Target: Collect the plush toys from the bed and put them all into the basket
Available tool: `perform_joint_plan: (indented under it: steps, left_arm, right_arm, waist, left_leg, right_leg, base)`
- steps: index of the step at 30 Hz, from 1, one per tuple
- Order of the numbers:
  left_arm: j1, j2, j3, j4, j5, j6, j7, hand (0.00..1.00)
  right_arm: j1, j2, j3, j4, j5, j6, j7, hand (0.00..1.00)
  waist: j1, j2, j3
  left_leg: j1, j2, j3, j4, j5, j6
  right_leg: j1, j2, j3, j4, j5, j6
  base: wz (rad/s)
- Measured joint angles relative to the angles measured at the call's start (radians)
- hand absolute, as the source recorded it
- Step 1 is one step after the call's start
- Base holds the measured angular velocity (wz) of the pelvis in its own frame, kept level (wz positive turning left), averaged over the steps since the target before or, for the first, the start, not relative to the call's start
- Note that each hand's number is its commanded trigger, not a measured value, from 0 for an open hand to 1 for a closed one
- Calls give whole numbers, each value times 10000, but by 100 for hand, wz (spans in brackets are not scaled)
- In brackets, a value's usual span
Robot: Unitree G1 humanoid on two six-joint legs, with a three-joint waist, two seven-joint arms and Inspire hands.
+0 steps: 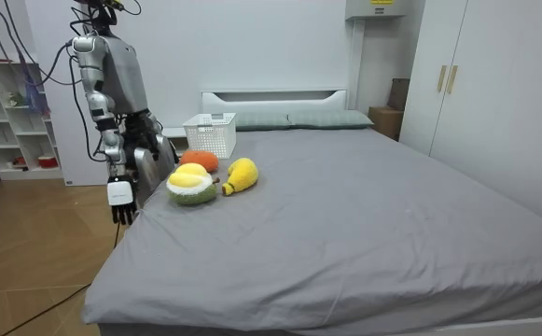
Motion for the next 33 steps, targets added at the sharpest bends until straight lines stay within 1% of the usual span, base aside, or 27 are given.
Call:
perform_joint_plan:
  steps: [2, 3, 4, 6, 7, 8, 9, 10, 11, 12, 13, 14, 15, 16, 17, 18, 19, 20, 21, 24, 25, 26, 27, 28, 32, 33]
  left_arm:
    - [0, 6, 307, -3, -25, -1, -2, 0]
    - [5, 28, 524, 0, -207, -21, 25, 0]
    - [7, 38, 645, 3, -263, -31, 33, 0]
    - [112, 64, 1113, -5, -475, -120, 66, 0]
    - [124, 111, 1199, -38, -572, -192, 73, 0]
    - [108, 157, 1245, -54, -624, -238, 73, 0]
    - [111, 280, 1287, -74, -711, -296, 71, 0]
    - [116, 373, 1406, -164, -762, -332, 69, 0]
    - [114, 410, 1503, -181, -758, -394, 71, 0]
    - [119, 521, 1543, -181, -758, -463, 72, 0]
    - [107, 651, 1565, -166, -767, -497, 72, 0]
    - [102, 704, 1578, -151, -780, -501, 73, 0]
    - [104, 760, 1570, -149, -834, -561, 75, 0]
    - [119, 784, 1515, -151, -854, -579, 73, 0]
    - [109, 779, 1497, -153, -855, -593, 72, 0]
    - [75, 748, 1494, -153, -856, -622, 69, 0]
    - [58, 734, 1469, -156, -877, -662, 61, 0]
    - [58, 732, 1438, -156, -942, -666, 63, 0]
    - [60, 732, 1316, -161, -1132, -693, 65, 0]
    - [107, 650, 1097, -157, -1145, -763, 66, 0]
    - [102, 650, 1077, -142, -1143, -780, 66, 0]
    - [103, 659, 1077, -126, -1145, -788, 70, 0]
    - [119, 655, 1057, -126, -1155, -787, 73, 0]
    - [135, 639, 1032, -127, -1154, -786, 72, 0]
    - [161, 637, 852, -183, -1138, -777, 57, 0]
    - [166, 636, 851, -242, -1141, -770, 46, 0]
  right_arm:
    - [118, -23, -482, -3, 705, 3, -83, 0]
    - [137, -33, -885, -6, 1237, -7, -171, 0]
    - [137, -40, -1126, -7, 1492, -10, -216, 0]
    - [130, -175, -2203, -46, 2372, -22, -331, 0]
    - [130, -299, -2540, -117, 2844, -23, -474, 0]
    - [110, -387, -2671, -154, 3104, -29, -566, 0]
    - [11, -589, -2988, -218, 3471, -23, -751, 0]
    - [-58, -827, -3382, -543, 3660, -8, -973, 0]
    - [-89, -954, -3534, -809, 3755, -33, -1114, 0]
    - [-218, -1190, -3689, -1370, 3924, -143, -1406, 0]
    - [-389, -1365, -3822, -1750, 3979, -398, -1646, 0]
    - [-506, -1439, -3906, -1899, 3979, -493, -1771, 0]
    - [-752, -1529, -4086, -2372, 3917, -511, -2016, 0]
    - [-820, -1558, -4074, -3129, 3826, -516, -2245, 0]
    - [-824, -1549, -4071, -3582, 3789, -535, -2319, 0]
    - [-872, -1536, -4064, -4379, 3745, -682, -2387, 0]
    - [-955, -1491, -4031, -5179, 3685, -730, -2451, 0]
    - [-973, -1471, -3990, -5601, 3664, -737, -2494, 0]
    - [-975, -1469, -3782, -6362, 3547, -817, -2584, 0]
    - [-964, -1436, -3562, -7904, 3196, -867, -2626, 0]
    - [-963, -1435, -3506, -8146, 3107, -876, -2630, 0]
    - [-958, -1438, -3275, -8531, 2981, -900, -2623, 0]
    - [-945, -1438, -3007, -8853, 2799, -902, -2541, 0]
    - [-952, -1435, -2743, -9069, 2632, -906, -2397, 0]
    - [-1004, -1432, -2059, -8905, 2573, -907, -1737, 0]
    - [-968, -1424, -1863, -8792, 2572, -892, -1491, 0]
  waist:
    - [-146, -21, 0]
    - [-248, -80, -20]
    - [-368, -93, -16]
    - [-563, -238, -35]
    - [-630, -267, -10]
    - [-652, -320, -11]
    - [-692, -403, 3]
    - [-688, -488, -11]
    - [-680, -496, -6]
    - [-683, -534, 2]
    - [-703, -599, 1]
    - [-687, -614, -6]
    - [-704, -697, -1]
    - [-699, -749, 6]
    - [-677, -738, 1]
    - [-666, -764, 6]
    - [-654, -713, -18]
    - [-647, -698, -34]
    - [-622, -667, -51]
    - [-466, -652, -49]
    - [-428, -647, -51]
    - [-396, -651, -52]
    - [-384, -619, -30]
    - [-376, -631, -34]
    - [-293, -599, -17]
    - [-230, -603, -24]
  left_leg:
    - [-9, 2, 0, -12, 0, 0]
    - [-17, 5, -5, -29, 0, 0]
    - [-30, 4, -14, -27, 0, 0]
    - [-54, -1, 1, -31, 0, 1]
    - [-44, -7, 4, -28, 1, 2]
    - [-38, -9, 9, -19, 1, 2]
    - [-45, -10, 39, -9, 1, 2]
    - [-78, -5, 133, -14, 1, 3]
    - [-94, 2, 181, -16, 1, 4]
    - [-159, 16, 236, -18, 0, 6]
    - [-256, 27, 251, -11, 0, 7]
    - [-278, 31, 256, -4, 1, 7]
    - [-292, 36, 260, -5, 2, 5]
    - [-297, 40, 259, -14, 4, 1]
    - [-295, 41, 264, -18, 5, -1]
    - [-296, 41, 314, -25, 7, -4]
    - [-332, 41, 322, -26, 9, -7]
    - [-355, 43, 321, -25, 9, -7]
    - [-419, 50, 315, -22, 10, -8]
    - [-452, 50, 304, -72, 10, -9]
    - [-453, 49, 302, -83, 11, -11]
    - [-453, 52, 299, -92, 11, -12]
    - [-459, 54, 296, -94, 11, -13]
    - [-471, 53, 285, -94, 10, -13]
    - [-519, 62, 266, -83, 10, -13]
    - [-516, 68, 270, -75, 10, -13]
  right_leg:
    - [7, -15, 0, 0, 0, 0]
    - [0, -25, -13, -5, 0, 0]
    - [3, -34, -25, -11, 0, 0]
    - [-27, -2, -21, -15, -2, 2]
    - [-34, 0, -12, -17, -1, 3]
    - [-43, 1, -5, -16, -1, 4]
    - [-63, 3, 15, -10, 1, 5]
    - [-129, 6, 60, 2, 13, 9]
    - [-183, 16, 109, 12, 28, 5]
    - [-255, 36, 189, 3, 65, 11]
    - [-340, 48, 206, 0, 88, 10]
    - [-369, 55, 219, -6, 102, 7]
    - [-396, 73, 260, -18, 120, 3]
    - [-401, 84, 269, -33, 120, 4]
    - [-411, 90, 282, -37, 120, 3]
    - [-460, 93, 300, -30, 123, 5]
    - [-490, 100, 301, -19, 129, 7]
    - [-502, 103, 299, -4, 137, 7]
    - [-576, 102, 292, 12, 138, 7]
    - [-639, 100, 283, 13, 141, 9]
    - [-636, 100, 281, 6, 142, 10]
    - [-626, 102, 278, -7, 142, 10]
    - [-618, 100, 268, -11, 142, 10]
    - [-608, 97, 261, -11, 142, 10]
    - [-544, 94, 240, -11, 143, 11]
    - [-551, 89, 220, -9, 143, 12]
  base:
    - [0]
    - [0]
    - [0]
    - [0]
    - [-5]
    - [-4]
    - [-8]
    - [-11]
    - [-20]
    - [-17]
    - [-13]
    - [-5]
    - [0]
    - [0]
    - [0]
    - [0]
    - [0]
    - [0]
    - [0]
    - [-1]
    - [0]
    - [3]
    - [3]
    - [0]
    - [0]
    - [0]
